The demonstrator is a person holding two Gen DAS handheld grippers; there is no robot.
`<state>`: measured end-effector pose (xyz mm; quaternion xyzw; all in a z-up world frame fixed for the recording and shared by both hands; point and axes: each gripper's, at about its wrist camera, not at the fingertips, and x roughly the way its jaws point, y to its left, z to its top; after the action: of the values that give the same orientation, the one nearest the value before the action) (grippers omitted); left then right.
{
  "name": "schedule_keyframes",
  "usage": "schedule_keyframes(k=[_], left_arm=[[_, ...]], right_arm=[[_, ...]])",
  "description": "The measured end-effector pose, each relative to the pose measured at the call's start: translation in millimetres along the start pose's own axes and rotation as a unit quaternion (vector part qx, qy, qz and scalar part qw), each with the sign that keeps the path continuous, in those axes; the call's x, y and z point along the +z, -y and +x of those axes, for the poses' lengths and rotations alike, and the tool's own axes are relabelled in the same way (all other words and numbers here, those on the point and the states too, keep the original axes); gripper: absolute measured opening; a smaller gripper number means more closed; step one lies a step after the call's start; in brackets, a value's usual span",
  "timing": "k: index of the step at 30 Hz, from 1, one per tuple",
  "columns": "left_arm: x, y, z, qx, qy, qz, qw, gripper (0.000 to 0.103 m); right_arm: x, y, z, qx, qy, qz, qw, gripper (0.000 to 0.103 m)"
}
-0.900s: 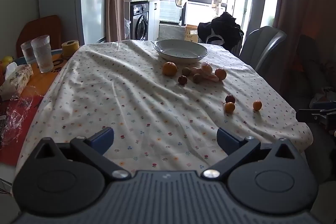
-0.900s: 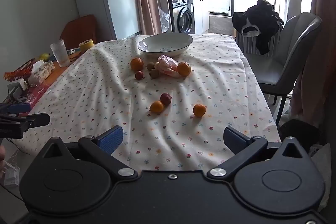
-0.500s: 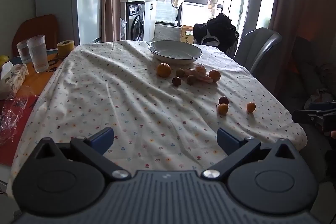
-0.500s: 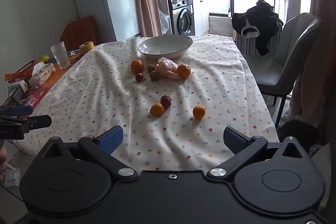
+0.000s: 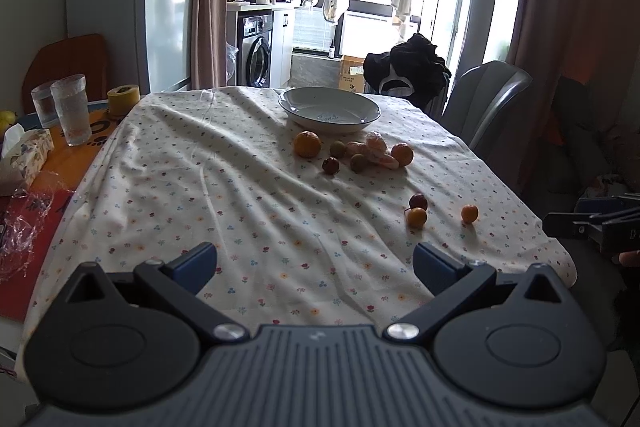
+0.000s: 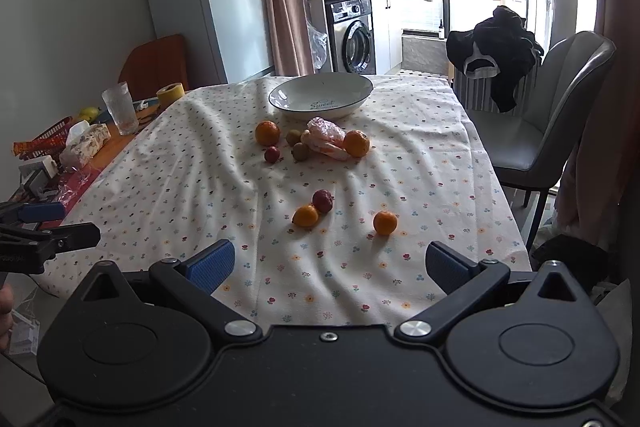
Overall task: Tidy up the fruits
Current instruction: 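Move both tools toward the small oranges on the tablecloth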
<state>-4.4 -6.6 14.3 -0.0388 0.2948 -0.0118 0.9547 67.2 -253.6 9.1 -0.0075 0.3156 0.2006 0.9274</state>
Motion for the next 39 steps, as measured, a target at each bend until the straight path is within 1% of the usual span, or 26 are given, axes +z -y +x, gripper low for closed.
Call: schedule_keyframes(k=[10, 16, 26, 39], left_arm=[[-0.7, 5.8, -0.4, -0.007, 0.002, 0.004, 1.0, 0.103], [0.2, 2.9, -2.4, -0.009, 0.006, 0.001, 0.9999, 0.103], [0.7, -2.0, -2.9, -0.006, 0.012, -0.011, 0.9998, 0.103], [1.1, -0.2, -3.6, -0.005, 0.016, -0.014, 0.9998, 0.103]], right_arm=[[2.6, 1.8, -2.4, -0.001, 0.004, -0.001, 1.0, 0.103], [4.0, 1.9, -2.7, -0.003, 0.007, 0.0, 1.0, 0.103], [2.7, 2.8, -4.3, 0.0, 0.012, -0.002, 1.0, 0.103], [4.2, 3.5, -4.4, 0.004, 0.019, -0.003, 1.0, 0.103]])
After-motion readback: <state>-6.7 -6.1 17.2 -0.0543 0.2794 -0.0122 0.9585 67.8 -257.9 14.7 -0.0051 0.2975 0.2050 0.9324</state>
